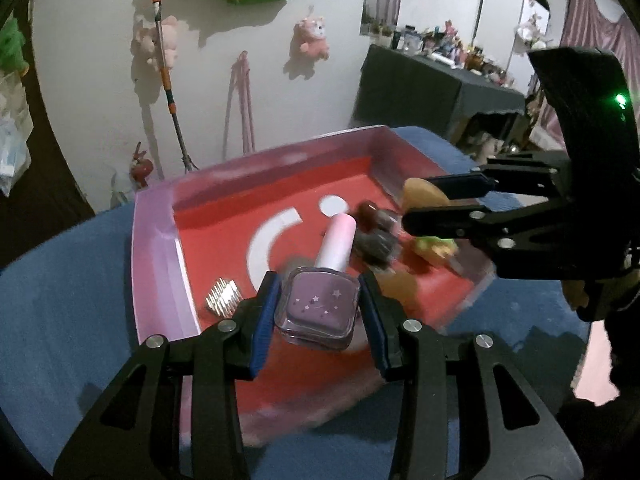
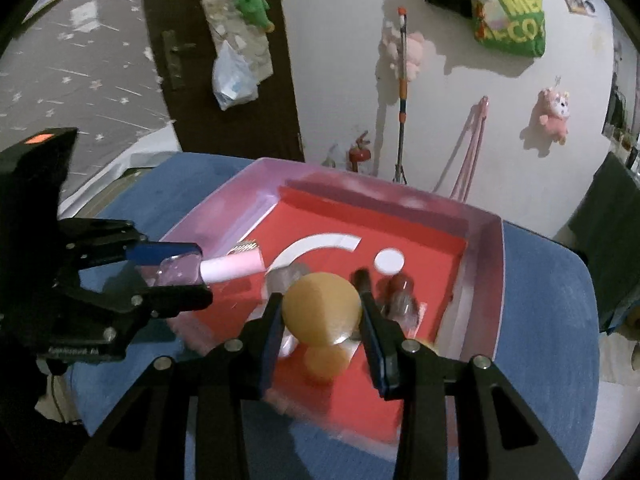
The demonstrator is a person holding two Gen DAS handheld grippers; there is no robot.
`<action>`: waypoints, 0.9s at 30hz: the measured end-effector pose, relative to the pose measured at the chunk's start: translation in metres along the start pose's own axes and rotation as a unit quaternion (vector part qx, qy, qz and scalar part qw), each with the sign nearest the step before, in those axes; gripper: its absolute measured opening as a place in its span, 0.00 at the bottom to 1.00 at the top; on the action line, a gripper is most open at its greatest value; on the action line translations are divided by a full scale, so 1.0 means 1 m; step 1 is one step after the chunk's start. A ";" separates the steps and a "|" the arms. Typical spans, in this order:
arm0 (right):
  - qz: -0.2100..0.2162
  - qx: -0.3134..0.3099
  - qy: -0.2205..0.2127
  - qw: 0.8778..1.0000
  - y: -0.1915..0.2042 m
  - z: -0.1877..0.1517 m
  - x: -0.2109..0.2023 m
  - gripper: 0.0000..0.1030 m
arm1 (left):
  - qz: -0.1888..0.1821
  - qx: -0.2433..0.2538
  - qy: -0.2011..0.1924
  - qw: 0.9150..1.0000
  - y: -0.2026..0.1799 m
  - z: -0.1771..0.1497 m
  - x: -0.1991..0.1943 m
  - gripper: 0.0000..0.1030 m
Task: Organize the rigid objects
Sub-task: 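Carry the sponge and lilac nail polish over the box and lower them inside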
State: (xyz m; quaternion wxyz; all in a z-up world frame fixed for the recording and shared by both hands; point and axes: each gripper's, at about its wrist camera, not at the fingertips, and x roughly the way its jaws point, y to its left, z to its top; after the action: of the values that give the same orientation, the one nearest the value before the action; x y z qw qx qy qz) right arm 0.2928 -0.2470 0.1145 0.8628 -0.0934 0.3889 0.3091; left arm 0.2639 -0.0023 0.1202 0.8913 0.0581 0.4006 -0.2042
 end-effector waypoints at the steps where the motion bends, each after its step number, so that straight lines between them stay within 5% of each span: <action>1: -0.005 0.000 0.008 1.000 -0.006 0.010 0.011 0.39 | 0.000 0.000 0.006 1.000 0.003 0.006 0.006 0.37; 8: -0.017 0.012 0.079 0.997 -0.039 0.051 0.082 0.39 | 0.003 -0.005 0.063 0.998 0.029 0.037 0.064 0.37; 16: -0.042 -0.005 0.141 0.989 -0.050 0.061 0.128 0.39 | 0.017 0.002 0.113 0.993 0.041 0.049 0.107 0.37; 27: -0.058 -0.017 0.171 0.983 -0.052 0.055 0.153 0.39 | 0.025 -0.013 0.135 0.990 0.045 0.047 0.126 0.37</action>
State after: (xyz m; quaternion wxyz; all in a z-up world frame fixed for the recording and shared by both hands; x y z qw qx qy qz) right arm 0.4359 -0.1959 0.0363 0.7983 -0.1817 0.5197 0.2443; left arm 0.3894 -0.0140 0.0562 0.8343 0.0838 0.5186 -0.1673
